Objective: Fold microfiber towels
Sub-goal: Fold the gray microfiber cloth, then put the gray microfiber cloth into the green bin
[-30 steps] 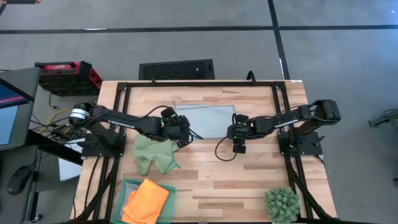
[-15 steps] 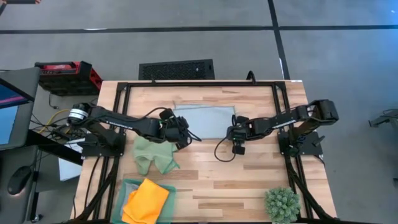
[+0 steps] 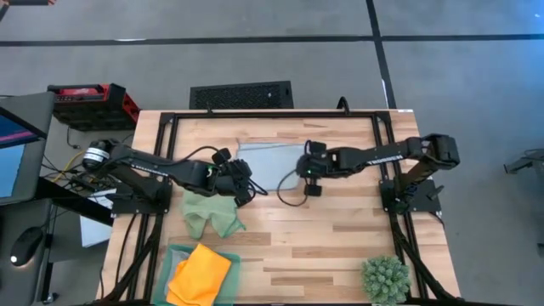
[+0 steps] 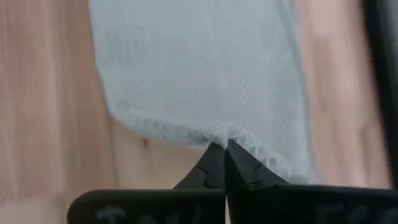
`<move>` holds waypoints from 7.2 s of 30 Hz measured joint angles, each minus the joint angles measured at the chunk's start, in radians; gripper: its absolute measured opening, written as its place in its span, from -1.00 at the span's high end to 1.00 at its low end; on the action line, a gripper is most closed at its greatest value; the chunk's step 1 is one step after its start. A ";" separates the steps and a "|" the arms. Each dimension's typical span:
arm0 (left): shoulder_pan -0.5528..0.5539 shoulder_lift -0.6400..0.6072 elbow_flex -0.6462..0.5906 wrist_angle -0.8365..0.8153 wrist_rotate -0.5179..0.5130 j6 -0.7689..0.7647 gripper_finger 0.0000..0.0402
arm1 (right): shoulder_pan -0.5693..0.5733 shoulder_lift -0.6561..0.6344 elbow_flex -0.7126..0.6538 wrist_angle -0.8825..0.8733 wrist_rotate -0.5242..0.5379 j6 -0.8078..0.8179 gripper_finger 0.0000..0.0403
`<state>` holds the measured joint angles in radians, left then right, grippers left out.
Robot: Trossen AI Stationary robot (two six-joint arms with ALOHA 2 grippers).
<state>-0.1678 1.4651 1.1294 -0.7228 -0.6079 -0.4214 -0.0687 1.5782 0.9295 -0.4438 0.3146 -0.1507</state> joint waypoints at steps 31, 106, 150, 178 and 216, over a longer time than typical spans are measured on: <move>-0.041 -0.014 0.001 -0.082 -0.036 -0.073 0.29 | -0.055 0.475 0.547 0.210 -0.131 -0.305 0.96; 0.051 0.130 -0.406 0.690 0.206 0.528 0.29 | 0.071 0.084 0.587 -0.547 -0.131 -0.040 -0.02; 0.192 0.257 -0.406 0.728 0.133 0.511 0.96 | 0.067 0.082 0.587 -0.552 -0.131 -0.041 -0.02; 0.009 0.093 -0.405 0.475 0.135 0.120 1.00 | 0.067 0.082 0.587 -0.542 -0.131 -0.032 -0.02; -0.012 0.143 -0.406 0.540 0.212 0.459 0.16 | 0.067 0.082 0.587 -0.544 -0.131 -0.033 -0.02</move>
<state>-0.1799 1.6084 0.7235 -0.1831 -0.3955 0.0378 -0.0021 1.6604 1.5169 -0.9874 0.1841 -0.1833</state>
